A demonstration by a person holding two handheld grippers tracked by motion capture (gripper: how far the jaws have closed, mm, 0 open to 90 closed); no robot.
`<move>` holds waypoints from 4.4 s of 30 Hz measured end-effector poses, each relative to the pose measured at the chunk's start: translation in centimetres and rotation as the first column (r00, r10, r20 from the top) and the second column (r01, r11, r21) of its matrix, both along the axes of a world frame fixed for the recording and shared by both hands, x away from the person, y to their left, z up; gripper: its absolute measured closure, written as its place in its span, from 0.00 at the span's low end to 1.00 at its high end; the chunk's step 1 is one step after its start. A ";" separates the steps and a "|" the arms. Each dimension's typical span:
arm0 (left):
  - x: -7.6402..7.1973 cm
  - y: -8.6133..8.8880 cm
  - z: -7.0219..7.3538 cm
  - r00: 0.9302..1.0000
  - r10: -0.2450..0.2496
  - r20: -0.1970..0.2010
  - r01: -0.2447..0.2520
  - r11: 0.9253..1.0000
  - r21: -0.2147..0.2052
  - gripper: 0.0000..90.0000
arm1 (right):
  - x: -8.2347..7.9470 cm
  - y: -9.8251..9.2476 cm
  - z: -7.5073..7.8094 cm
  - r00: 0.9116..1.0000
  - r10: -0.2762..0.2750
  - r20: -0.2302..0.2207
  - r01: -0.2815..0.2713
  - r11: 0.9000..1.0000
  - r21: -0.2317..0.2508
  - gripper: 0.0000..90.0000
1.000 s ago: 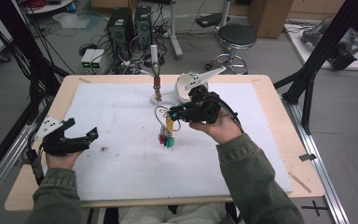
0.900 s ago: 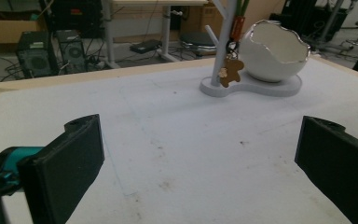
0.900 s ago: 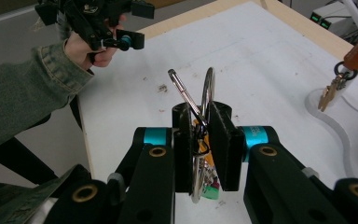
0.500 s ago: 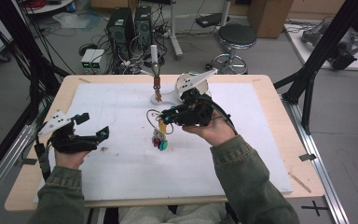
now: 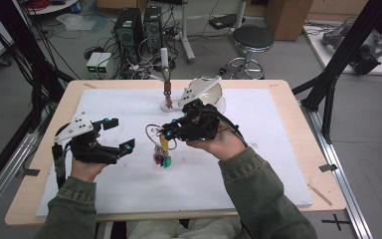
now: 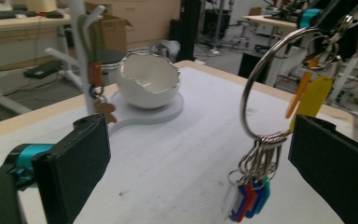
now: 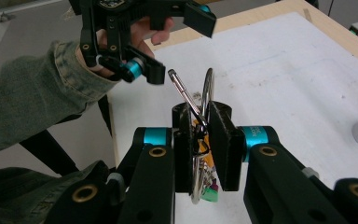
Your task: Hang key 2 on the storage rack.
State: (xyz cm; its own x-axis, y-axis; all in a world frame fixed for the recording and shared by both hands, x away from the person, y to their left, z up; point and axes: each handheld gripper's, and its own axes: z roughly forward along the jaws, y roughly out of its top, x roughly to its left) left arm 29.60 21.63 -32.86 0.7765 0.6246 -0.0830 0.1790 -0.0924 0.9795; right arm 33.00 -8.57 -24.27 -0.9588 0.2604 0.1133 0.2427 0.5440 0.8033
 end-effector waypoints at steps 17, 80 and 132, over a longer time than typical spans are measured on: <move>-0.6 -1.6 1.3 0.983 -0.184 -0.013 0.183 0.981 -0.064 0.18 | -1.0 2.2 0.5 0.997 0.080 0.004 -0.080 0.997 0.008 0.88; -0.3 -0.8 0.9 0.998 -0.063 -0.026 0.064 0.996 0.054 0.97 | -0.3 -2.6 -1.9 0.986 -0.168 0.008 0.168 0.986 0.016 0.13; 5.3 3.3 6.0 0.995 0.099 0.006 -0.099 0.995 0.001 0.97 | 0.8 -13.3 -9.0 0.861 -0.500 0.095 0.495 0.866 0.068 0.02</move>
State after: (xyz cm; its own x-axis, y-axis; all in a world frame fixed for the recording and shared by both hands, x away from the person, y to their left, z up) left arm 34.92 24.88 -26.83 0.7111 0.6987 -0.0781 0.1817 -0.0755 0.9804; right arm 33.82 -21.88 -33.28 -0.7097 0.7034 0.0396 0.3852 0.3404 0.8577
